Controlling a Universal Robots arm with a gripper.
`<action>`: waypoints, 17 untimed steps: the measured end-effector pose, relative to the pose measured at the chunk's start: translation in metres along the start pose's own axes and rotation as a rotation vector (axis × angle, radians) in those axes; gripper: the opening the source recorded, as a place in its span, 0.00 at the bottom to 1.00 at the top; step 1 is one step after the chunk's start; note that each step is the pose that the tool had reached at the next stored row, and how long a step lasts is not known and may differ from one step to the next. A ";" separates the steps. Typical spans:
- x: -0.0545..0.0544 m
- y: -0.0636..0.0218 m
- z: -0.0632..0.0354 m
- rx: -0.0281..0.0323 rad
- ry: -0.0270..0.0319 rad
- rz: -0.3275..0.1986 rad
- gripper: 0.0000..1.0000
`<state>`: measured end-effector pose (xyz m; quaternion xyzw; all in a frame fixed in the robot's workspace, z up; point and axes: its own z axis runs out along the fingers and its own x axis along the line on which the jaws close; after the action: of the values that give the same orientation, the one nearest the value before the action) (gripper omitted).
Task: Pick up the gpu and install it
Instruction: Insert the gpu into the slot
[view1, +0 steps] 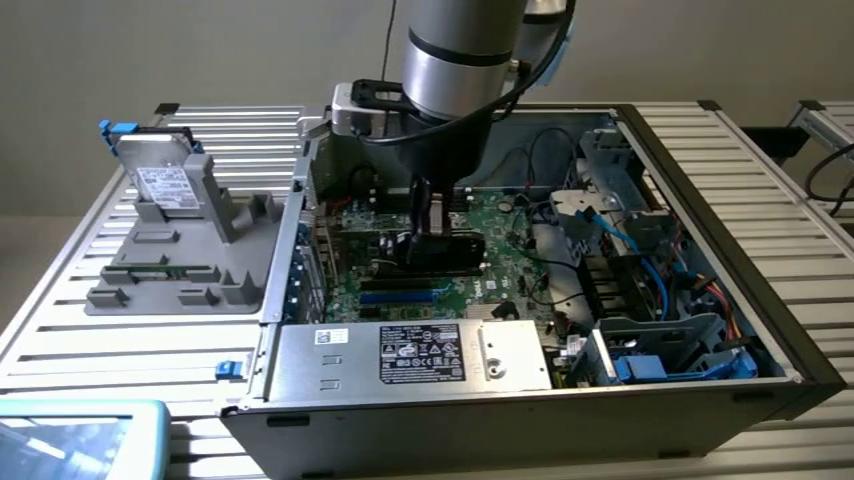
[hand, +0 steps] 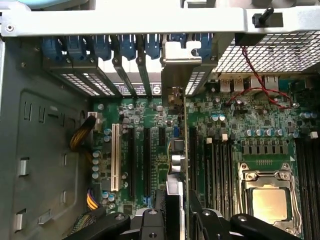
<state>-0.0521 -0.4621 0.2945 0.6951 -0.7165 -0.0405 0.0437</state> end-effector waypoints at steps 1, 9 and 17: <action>0.000 0.0003 0.0019 0.0000 0.0000 0.000 0.28; 0.000 0.0062 0.0173 0.0000 0.0001 0.000 0.28; 0.000 0.0074 0.0275 0.0000 0.0001 0.000 0.28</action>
<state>-0.0627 -0.4622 0.2680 0.6951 -0.7164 -0.0405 0.0437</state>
